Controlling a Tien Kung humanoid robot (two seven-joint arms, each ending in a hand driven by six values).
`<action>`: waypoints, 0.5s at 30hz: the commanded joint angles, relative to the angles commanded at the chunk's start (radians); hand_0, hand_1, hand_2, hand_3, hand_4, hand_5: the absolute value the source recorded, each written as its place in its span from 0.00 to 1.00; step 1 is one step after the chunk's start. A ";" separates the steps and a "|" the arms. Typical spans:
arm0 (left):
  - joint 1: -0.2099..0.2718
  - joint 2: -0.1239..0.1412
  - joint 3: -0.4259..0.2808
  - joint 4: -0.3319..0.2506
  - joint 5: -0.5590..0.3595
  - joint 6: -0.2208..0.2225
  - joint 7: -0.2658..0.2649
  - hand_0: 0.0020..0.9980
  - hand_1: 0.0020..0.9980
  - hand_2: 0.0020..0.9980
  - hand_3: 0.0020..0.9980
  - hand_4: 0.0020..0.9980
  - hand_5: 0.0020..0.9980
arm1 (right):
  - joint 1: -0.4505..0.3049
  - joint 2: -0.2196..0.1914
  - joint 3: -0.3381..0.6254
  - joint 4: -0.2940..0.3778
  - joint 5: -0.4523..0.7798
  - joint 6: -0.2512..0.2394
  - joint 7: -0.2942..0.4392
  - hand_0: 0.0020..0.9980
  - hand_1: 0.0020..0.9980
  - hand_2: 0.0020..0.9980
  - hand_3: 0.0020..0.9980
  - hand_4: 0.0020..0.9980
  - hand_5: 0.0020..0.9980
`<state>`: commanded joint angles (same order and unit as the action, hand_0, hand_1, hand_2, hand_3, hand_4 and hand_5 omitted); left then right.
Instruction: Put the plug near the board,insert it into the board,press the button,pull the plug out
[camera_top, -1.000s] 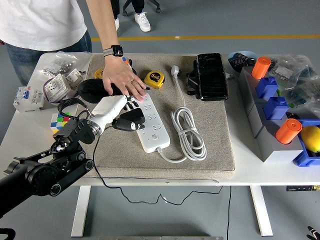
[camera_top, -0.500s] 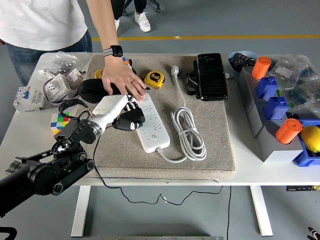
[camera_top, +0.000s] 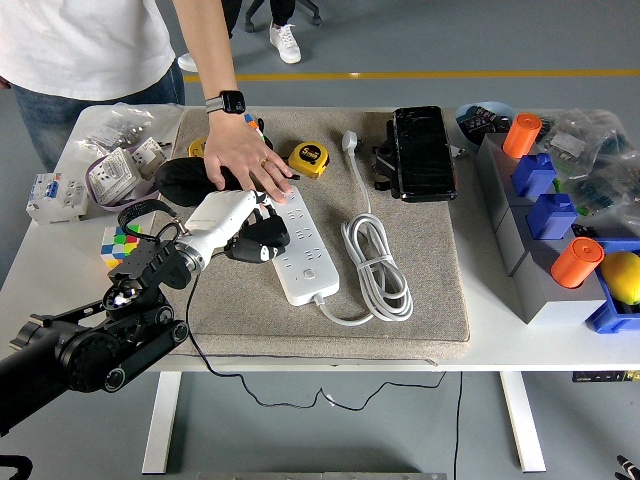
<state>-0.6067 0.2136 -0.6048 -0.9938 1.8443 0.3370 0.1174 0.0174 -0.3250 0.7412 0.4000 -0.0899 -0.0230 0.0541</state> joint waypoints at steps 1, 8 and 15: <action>0.002 0.001 -0.001 -0.001 -0.002 0.004 -0.005 0.20 0.33 0.36 0.50 0.75 0.10 | -0.001 0.000 0.000 0.000 0.000 0.000 0.000 0.62 0.67 0.67 0.56 0.84 0.49; 0.015 0.009 -0.027 -0.018 -0.010 0.018 -0.031 0.20 0.31 0.35 0.49 0.76 0.11 | -0.002 0.004 0.006 0.000 -0.001 0.000 0.000 0.62 0.67 0.67 0.56 0.84 0.49; 0.038 0.031 -0.097 -0.036 0.008 0.018 -0.040 0.20 0.30 0.34 0.49 0.76 0.11 | -0.008 0.005 0.012 0.000 -0.003 0.001 0.000 0.62 0.67 0.67 0.56 0.84 0.49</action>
<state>-0.5688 0.2448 -0.7013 -1.0293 1.8523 0.3554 0.0776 0.0099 -0.3195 0.7535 0.3997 -0.0924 -0.0224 0.0539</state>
